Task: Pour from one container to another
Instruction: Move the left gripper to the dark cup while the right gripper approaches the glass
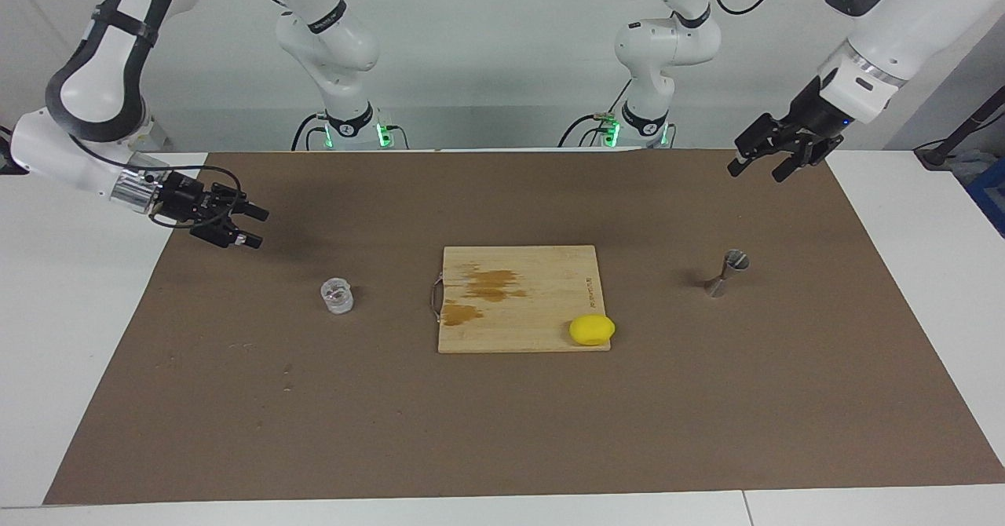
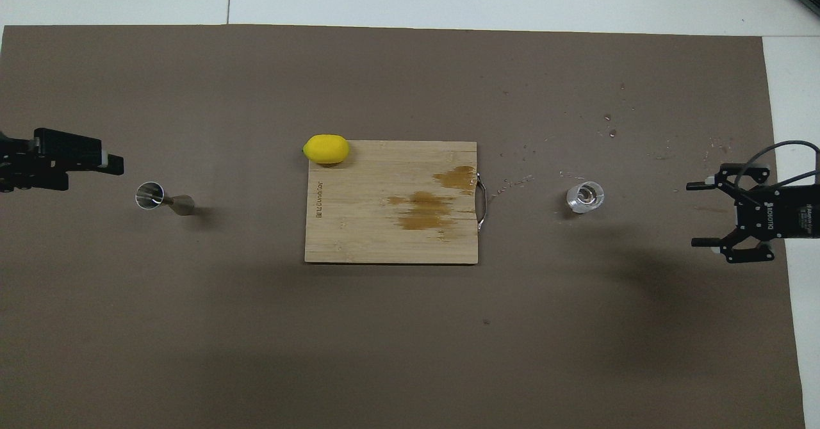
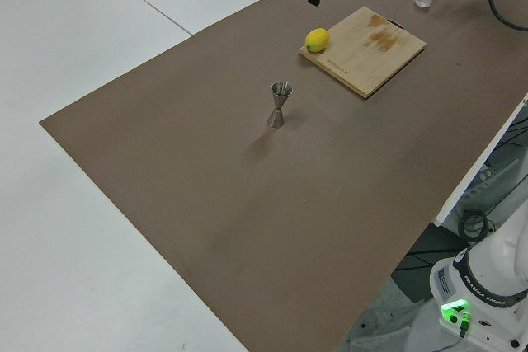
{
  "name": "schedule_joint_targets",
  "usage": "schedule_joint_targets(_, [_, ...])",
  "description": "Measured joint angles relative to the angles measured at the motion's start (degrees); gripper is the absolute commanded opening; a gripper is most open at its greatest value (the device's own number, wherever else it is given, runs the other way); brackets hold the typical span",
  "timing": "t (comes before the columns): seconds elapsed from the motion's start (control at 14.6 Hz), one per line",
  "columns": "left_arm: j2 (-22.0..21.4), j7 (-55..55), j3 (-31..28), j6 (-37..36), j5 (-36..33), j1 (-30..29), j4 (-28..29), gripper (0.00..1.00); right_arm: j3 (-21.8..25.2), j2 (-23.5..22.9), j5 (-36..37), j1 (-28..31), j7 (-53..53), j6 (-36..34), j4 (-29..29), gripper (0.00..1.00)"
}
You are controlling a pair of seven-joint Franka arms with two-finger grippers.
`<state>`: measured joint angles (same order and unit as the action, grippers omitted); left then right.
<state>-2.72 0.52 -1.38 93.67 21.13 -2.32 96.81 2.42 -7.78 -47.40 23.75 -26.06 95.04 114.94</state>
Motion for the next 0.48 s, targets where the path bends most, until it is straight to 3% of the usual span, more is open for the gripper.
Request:
schedule_joint_targets(0.34, [0.11, -11.05, -0.19, 2.08, 6.28, -4.77, 5.29, 1.00, -0.21, -3.20, -2.46, 0.56, -0.69, -0.05, -0.86, 0.96])
schedule_joint_targets(0.48, [1.54, -16.02, -0.19, 2.35, 9.63, -6.52, 5.77, 1.00, -0.62, -4.60, -3.03, 0.48, -8.46, -0.23, -1.89, 0.97])
